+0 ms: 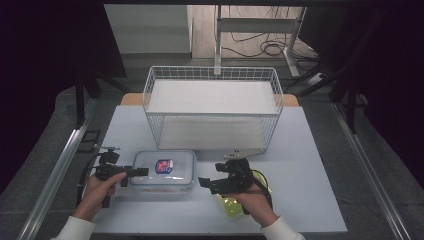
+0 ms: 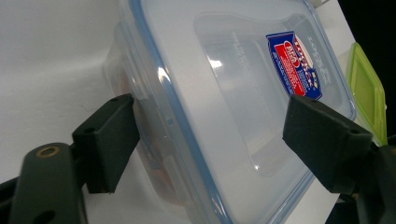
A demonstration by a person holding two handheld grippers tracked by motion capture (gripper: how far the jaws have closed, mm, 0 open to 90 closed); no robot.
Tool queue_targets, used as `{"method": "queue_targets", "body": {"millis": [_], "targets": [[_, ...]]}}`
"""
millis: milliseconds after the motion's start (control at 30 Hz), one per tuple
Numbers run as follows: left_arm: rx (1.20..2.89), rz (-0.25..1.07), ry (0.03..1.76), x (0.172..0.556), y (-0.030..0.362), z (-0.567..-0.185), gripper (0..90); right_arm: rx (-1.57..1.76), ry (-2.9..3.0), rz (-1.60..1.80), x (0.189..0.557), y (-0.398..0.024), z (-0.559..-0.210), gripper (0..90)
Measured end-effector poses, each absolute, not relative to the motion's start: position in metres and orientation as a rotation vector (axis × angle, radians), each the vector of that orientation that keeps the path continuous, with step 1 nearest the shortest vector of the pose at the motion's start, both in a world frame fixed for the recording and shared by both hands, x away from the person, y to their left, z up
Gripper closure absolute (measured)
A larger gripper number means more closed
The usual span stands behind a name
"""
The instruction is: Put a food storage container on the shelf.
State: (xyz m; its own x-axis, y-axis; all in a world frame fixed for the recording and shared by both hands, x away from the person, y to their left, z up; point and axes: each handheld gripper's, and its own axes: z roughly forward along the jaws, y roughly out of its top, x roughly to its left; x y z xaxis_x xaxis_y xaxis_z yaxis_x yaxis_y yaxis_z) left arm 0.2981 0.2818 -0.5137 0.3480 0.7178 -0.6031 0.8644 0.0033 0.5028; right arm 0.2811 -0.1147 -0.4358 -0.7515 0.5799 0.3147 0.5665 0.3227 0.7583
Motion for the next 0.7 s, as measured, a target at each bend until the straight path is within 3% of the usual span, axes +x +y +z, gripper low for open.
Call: {"method": "queue_targets", "body": {"millis": [700], "targets": [[1.739, -0.165, 1.384, 0.288, 0.283, -0.512, 23.6, 1.303, 2.57, 1.373, 0.318, -0.085, -0.457, 20.5]]}}
